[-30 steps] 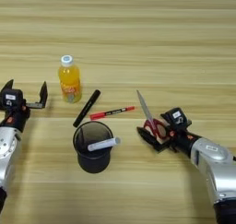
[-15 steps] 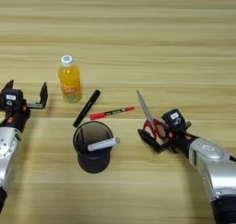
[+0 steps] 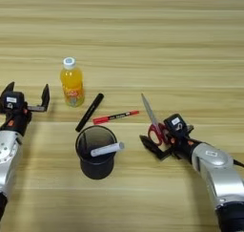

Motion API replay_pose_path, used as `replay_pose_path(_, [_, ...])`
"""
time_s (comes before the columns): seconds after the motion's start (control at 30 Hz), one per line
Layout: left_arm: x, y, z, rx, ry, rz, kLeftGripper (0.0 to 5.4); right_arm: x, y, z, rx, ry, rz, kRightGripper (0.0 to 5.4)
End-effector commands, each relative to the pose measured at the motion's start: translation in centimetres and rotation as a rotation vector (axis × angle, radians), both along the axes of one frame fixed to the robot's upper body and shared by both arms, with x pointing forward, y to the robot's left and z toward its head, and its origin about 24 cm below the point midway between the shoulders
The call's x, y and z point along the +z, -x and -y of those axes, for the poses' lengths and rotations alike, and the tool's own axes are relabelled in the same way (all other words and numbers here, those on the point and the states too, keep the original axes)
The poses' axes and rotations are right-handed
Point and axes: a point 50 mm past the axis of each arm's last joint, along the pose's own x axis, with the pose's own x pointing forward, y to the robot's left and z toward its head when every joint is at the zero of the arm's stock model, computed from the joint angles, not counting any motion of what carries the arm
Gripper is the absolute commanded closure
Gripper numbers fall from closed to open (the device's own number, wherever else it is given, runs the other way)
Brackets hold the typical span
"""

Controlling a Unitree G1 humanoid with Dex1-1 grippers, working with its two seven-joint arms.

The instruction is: Move the objects on the table

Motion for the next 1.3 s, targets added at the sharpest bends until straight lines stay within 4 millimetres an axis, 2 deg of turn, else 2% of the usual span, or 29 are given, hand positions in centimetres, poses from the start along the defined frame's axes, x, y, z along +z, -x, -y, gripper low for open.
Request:
replay_pose_path(0.03, [0.04,-0.25,-0.06,0.004,0.014,-0.006,0.01,-1.43,0.98,0.27,-0.008,0.036,-0.087,0.00])
replay_pose_path(0.23, [0.03,-0.26,-0.07,0.004,0.014,-0.006,0.01,-1.65,1.23,0.26,0.002,0.042,-0.109,0.00])
replay_pose_path(0.27, [0.03,-0.26,-0.07,0.004,0.014,-0.005,0.00,-1.67,1.25,0.26,0.003,0.043,-0.112,0.21])
replay_pose_path(0.73, [0.02,-0.25,0.00,0.003,0.015,-0.005,0.00,-1.86,1.61,0.19,0.025,0.057,-0.130,1.48])
replay_pose_path(1.3, [0.02,-0.29,-0.01,0.003,0.014,-0.004,0.00,-1.33,1.05,-0.26,0.021,0.049,-0.077,1.48])
